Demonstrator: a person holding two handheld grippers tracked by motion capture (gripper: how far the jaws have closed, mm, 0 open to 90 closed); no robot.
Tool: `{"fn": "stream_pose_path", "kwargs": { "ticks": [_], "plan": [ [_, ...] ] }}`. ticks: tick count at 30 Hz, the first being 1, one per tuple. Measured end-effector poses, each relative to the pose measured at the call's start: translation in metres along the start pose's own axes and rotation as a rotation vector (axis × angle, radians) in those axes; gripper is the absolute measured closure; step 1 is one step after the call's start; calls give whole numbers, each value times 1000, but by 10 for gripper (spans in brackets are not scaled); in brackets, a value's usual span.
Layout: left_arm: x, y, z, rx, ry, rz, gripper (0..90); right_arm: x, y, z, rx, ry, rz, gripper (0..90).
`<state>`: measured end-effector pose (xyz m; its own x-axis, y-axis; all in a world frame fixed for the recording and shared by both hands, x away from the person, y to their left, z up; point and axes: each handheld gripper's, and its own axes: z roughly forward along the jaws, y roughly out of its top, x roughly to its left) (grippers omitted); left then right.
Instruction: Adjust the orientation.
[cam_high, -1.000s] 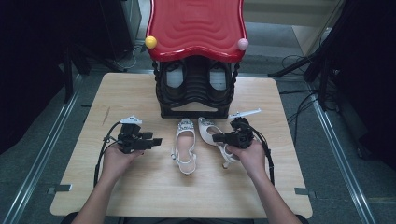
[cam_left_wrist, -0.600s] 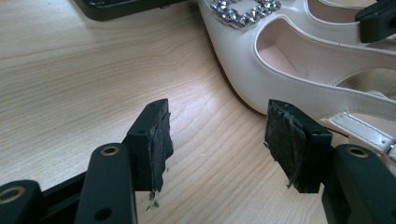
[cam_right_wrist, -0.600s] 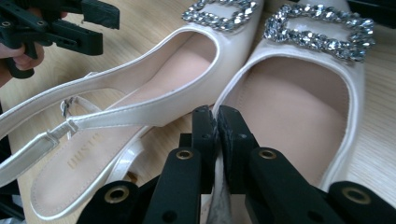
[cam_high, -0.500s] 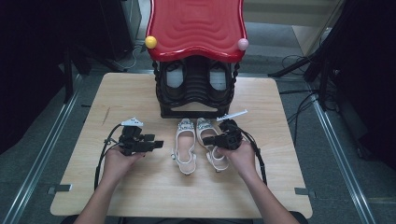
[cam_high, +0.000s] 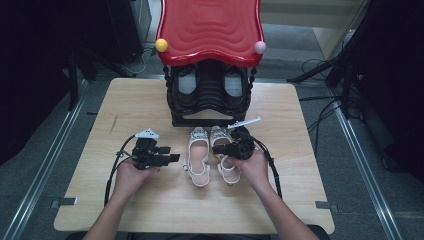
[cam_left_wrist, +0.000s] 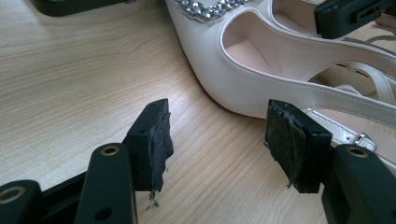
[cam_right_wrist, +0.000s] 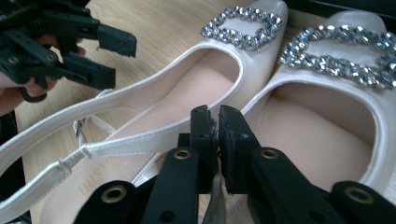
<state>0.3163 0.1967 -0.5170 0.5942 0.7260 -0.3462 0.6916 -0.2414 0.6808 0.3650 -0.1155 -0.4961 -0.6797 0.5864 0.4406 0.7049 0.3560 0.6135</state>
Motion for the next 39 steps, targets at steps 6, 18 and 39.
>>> {"fn": "stream_pose_path", "kwargs": {
  "ticks": [6, 18, 39],
  "plan": [
    [-1, 1, 4, 7, 6, 4, 407, -1, 1, -13, -41, 21, -5, 828],
    [-1, 8, 10, -16, -23, -37, 788, -24, -16, -47, -61, -125, -27, 900],
    [-3, 10, 36, 63, -41, -56, 774, -40, -32, -25, 12, -129, 44, 900]
  ]
}}
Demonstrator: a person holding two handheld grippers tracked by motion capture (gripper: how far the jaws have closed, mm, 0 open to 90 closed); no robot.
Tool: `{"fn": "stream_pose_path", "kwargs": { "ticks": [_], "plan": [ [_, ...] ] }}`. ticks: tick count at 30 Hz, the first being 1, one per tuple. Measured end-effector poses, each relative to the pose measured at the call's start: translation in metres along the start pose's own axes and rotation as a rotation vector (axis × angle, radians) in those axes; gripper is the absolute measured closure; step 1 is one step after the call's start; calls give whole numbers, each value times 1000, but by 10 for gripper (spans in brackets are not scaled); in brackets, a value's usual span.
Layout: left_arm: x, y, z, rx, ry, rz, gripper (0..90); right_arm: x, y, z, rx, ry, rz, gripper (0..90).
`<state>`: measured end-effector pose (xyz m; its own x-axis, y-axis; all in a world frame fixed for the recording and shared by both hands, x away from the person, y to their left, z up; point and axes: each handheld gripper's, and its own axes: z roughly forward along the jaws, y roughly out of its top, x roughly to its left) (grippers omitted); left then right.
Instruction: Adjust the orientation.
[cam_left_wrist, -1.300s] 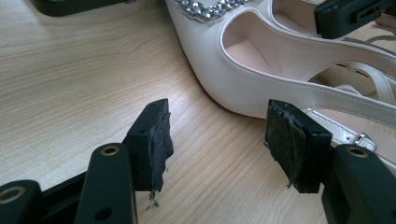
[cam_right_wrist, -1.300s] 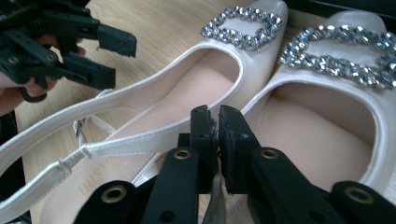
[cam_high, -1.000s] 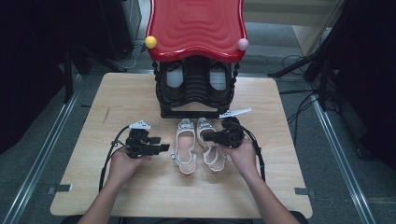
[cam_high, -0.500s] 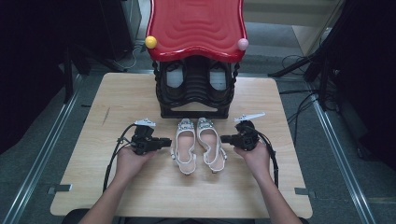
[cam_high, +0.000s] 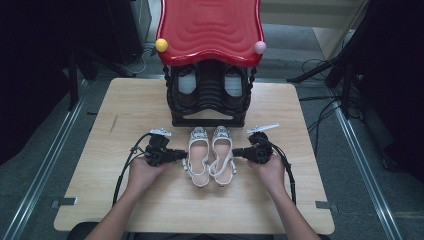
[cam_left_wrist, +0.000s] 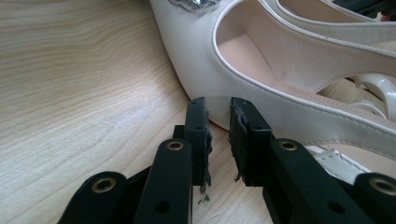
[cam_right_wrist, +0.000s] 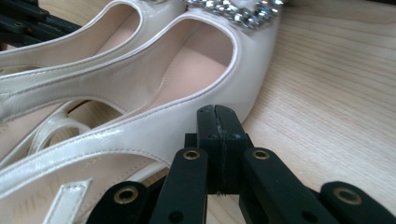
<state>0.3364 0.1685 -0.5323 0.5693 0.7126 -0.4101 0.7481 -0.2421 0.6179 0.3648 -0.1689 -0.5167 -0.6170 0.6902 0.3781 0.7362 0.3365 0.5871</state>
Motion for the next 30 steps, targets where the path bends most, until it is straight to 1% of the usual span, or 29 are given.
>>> {"fn": "stream_pose_path", "kwargs": {
  "ticks": [2, 4, 6, 10, 14, 15, 16, 21, 24, 28, 30],
  "plan": [
    [0, 0, 0, -1, 1, -2, 776, 2, 0, 1, 3, 4, -4, 900],
    [1, 0, 0, 5, -11, -6, 779, 3, 0, 2, 3, 3, -7, 900],
    [0, 0, 0, 5, -14, -8, 787, 3, 0, 3, -1, 5, -4, 900],
    [-3, -1, 3, -5, -17, -8, 830, 2, 0, 4, -8, 12, 8, 900],
    [-5, -3, 4, -15, -41, -28, 891, 3, 0, 5, -13, 9, 10, 900],
    [-6, -3, 5, -17, -36, -29, 898, 3, 0, 5, -16, 9, 9, 900],
    [-8, -3, 5, -16, -32, -30, 899, 3, 0, 5, -16, 9, 13, 900],
    [-11, -4, 5, -5, -36, -37, 900, 1, -1, 5, -24, 12, 20, 900],
    [-14, -5, 5, -3, -23, -26, 900, 0, 0, 6, -40, 11, 28, 900],
    [-16, -8, 5, -3, -32, -33, 900, -1, 1, 6, -44, 6, 23, 900],
    [-20, -9, 5, 3, -43, -35, 900, -2, 1, 6, -49, 4, 24, 900]
  ]
}}
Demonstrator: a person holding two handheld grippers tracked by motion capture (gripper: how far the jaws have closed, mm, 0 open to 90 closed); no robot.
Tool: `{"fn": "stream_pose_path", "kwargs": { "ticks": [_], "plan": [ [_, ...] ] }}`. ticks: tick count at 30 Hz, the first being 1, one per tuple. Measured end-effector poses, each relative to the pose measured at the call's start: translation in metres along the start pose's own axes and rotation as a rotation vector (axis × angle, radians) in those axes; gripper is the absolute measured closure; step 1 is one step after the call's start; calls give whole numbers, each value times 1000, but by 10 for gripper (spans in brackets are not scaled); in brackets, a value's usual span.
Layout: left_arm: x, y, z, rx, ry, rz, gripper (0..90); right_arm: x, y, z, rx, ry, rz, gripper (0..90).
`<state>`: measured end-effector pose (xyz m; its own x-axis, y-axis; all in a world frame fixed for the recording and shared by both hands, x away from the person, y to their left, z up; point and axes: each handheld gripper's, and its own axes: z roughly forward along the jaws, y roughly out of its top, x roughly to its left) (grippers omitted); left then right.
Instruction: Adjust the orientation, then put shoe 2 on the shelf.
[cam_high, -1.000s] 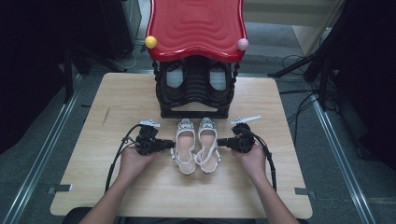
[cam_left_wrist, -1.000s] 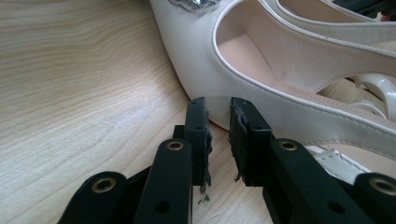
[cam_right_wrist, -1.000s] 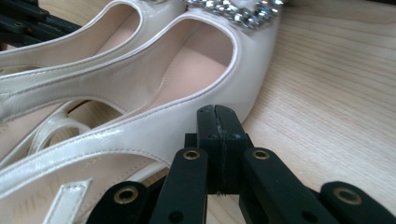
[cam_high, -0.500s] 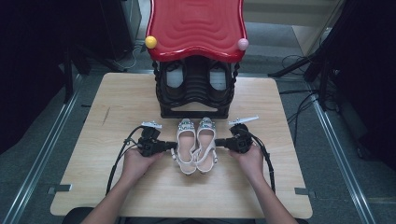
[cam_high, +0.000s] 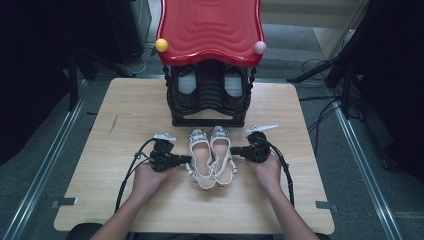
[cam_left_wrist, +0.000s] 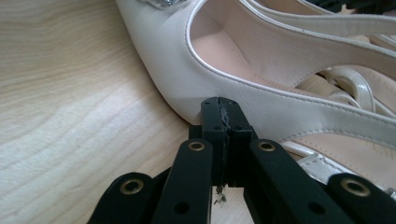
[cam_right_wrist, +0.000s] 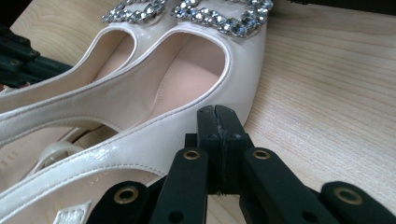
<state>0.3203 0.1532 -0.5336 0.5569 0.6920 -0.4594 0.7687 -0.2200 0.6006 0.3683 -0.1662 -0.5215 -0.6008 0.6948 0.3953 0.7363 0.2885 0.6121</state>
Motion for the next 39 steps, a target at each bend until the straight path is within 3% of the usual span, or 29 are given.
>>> {"fn": "stream_pose_path", "kwargs": {
  "ticks": [4, 7, 10, 11, 13, 15, 20, 27, 39],
  "plan": [
    [-4, -2, 1, 15, -21, 7, 900, -3, 2, 1, -9, -4, 4, 900],
    [-8, -5, 2, 26, -59, 6, 900, -4, 4, 1, -9, -13, 4, 900],
    [-14, -5, 2, 31, -56, 47, 894, -5, 6, 1, -13, -30, -3, 890],
    [-14, -5, 1, 21, -53, 66, 870, -6, 7, 1, -12, -36, -2, 876],
    [-12, -3, -4, 6, -62, 49, 805, -8, 8, 0, -6, -38, -7, 866],
    [-10, -3, -11, -23, -33, 51, 761, -9, 9, -2, -5, -42, -12, 856],
    [-4, -2, -22, -28, 29, 76, 692, -10, 11, -9, -28, -29, -11, 830],
    [5, 0, -32, -47, 50, 69, 588, -2, 14, -21, -44, -11, -31, 803],
    [13, -1, -42, -71, 81, 75, 508, 17, 21, -22, -46, 38, -67, 774]
  ]
}}
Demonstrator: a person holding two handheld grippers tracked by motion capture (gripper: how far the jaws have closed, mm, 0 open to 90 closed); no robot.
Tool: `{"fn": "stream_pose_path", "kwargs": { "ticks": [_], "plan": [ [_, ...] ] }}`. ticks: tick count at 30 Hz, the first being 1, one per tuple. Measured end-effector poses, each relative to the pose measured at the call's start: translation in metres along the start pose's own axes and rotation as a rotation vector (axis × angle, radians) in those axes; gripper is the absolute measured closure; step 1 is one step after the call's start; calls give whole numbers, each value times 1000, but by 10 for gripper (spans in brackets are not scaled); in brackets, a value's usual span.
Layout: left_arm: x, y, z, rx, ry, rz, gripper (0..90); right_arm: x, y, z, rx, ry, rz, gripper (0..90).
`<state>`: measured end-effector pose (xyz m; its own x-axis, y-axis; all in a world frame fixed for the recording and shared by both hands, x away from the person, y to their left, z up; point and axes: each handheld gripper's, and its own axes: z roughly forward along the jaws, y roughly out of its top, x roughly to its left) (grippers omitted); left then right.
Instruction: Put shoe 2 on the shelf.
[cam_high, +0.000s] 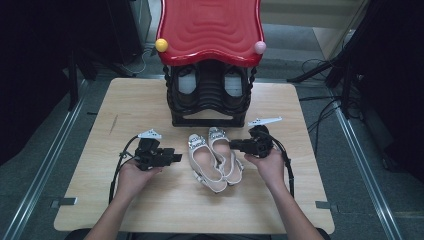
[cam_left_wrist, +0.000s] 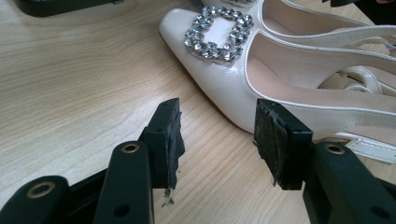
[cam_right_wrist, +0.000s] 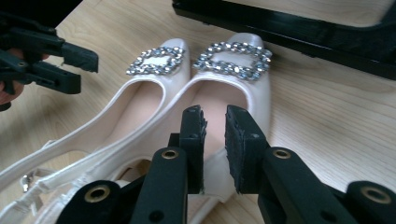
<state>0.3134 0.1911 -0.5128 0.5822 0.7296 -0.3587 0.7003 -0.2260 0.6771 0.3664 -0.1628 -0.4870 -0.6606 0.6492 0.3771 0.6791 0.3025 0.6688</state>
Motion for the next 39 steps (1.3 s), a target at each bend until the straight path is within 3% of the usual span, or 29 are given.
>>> {"fn": "stream_pose_path", "kwargs": {
  "ticks": [14, 23, 26, 31, 36, 39],
  "plan": [
    [8, 0, -5, -8, 24, -7, 458, 29, 6, 11, 54, 33, -66, 708],
    [11, -2, -8, -17, 27, -20, 452, 44, 13, 21, 114, -2, -107, 695],
    [10, -2, -8, -20, 28, -11, 453, 48, 21, 22, 147, -13, -129, 684],
    [10, -2, -8, -17, 16, -14, 458, 54, 29, 33, 221, -14, -124, 661],
    [10, -2, -9, -24, 17, -17, 458, 58, 27, 49, 311, -62, -138, 645],
    [11, -2, -9, -25, 14, -20, 458, 58, 24, 52, 330, -83, -132, 644]
  ]
}}
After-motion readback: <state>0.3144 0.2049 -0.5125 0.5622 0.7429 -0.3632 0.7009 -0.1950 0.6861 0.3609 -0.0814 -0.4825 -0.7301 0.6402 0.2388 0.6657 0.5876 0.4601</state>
